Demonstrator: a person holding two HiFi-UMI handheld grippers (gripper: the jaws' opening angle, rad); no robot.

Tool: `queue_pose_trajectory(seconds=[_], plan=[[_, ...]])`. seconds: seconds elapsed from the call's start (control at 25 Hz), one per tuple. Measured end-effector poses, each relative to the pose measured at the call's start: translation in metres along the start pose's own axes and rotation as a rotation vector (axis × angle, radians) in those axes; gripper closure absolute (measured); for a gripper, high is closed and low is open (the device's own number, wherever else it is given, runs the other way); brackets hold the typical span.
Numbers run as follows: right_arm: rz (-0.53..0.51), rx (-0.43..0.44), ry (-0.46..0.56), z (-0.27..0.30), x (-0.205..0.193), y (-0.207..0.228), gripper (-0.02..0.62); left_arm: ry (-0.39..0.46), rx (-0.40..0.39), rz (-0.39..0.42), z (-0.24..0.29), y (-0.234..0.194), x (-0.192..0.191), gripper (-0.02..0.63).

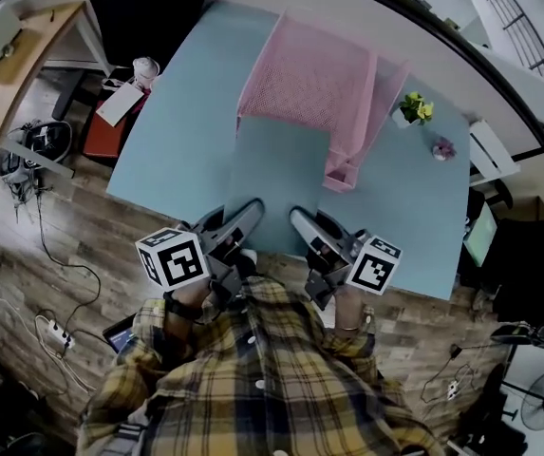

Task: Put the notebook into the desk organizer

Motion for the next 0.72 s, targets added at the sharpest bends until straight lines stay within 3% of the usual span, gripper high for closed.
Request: queue_pose_trajectory(seconds=[0.36,0.72], plan=[[0.021,-0.057,0.094,-0.004,0.003,-0.002,0.499,-0.102,-0.067,0.004,0.019,-0.005,0.020,0.508],[0.025,-0.104,0.147,-0.004,0.002,-0.003,0.500,-0.146,-0.110,-0.009,0.029,-0.013,0.028,0.507]])
Point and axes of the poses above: the fingertips, and each gripper's own axes: z forward along the fingers, y to its right, x out of its top, the point moved 10 cm from there along -z, backward along the fingers, and after that the axes turned 9 degrees about -x, right-handed, at the moved point
